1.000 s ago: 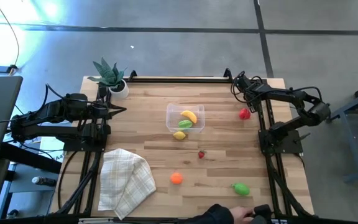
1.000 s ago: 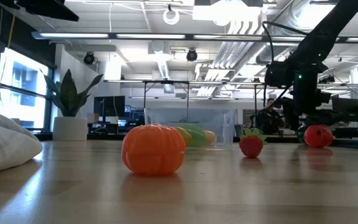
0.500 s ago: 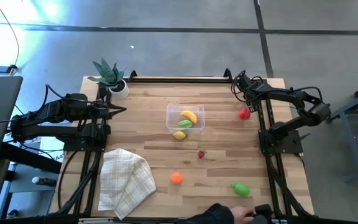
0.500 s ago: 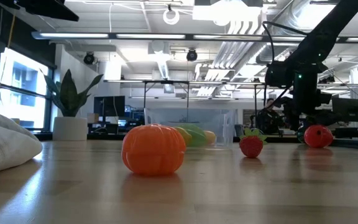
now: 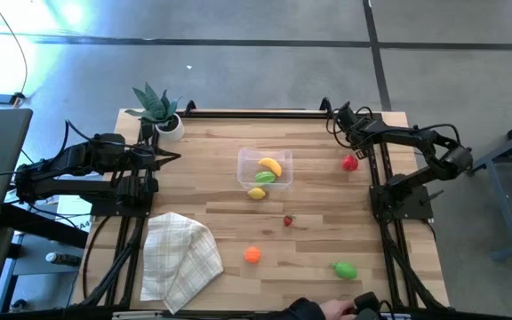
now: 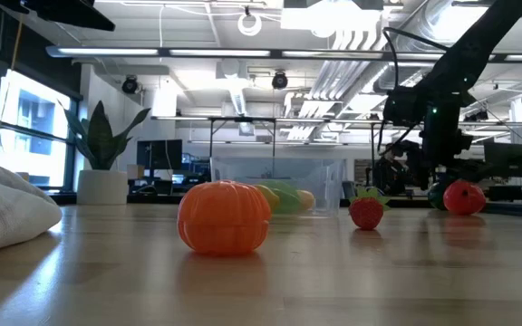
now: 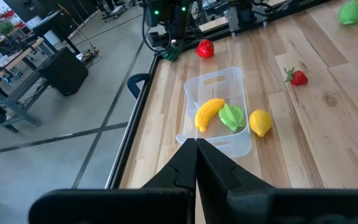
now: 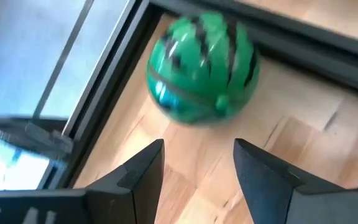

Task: Pick and placing Produce into tupperware
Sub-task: Put the apple into the transparent bin

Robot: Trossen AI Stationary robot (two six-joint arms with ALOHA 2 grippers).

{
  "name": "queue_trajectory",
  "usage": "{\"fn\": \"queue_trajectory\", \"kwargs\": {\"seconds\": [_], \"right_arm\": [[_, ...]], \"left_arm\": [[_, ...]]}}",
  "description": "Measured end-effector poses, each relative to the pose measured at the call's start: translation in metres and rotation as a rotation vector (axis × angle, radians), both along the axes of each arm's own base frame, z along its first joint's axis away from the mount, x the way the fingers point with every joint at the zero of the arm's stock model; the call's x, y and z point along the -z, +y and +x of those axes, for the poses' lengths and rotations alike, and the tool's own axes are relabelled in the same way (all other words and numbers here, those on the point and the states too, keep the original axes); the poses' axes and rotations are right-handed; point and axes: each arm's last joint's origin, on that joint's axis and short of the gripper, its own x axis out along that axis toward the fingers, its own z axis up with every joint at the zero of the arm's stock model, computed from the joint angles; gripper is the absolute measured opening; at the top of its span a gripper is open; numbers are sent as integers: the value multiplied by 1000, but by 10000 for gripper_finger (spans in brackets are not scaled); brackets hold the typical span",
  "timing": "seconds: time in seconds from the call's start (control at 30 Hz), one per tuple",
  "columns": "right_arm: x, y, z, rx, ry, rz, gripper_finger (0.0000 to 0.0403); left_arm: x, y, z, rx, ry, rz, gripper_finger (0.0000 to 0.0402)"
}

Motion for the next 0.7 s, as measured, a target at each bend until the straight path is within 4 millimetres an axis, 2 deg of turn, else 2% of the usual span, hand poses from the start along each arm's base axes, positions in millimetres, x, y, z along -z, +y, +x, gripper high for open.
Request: {"fn": "queue_trajectory", "kwargs": {"seconds": [0.3, 0.5, 0.7], "right_arm": [[-3, 1, 3, -210, 8, 58, 183], [-16, 7, 3, -414, -40, 82, 183], [-30, 22, -5, -481, -99, 138, 183]], "left_arm": [[0, 0, 0, 0, 0, 0, 1], [0, 0, 0, 0, 0, 0, 1], [0, 0, 0, 0, 1, 0, 1]]}}
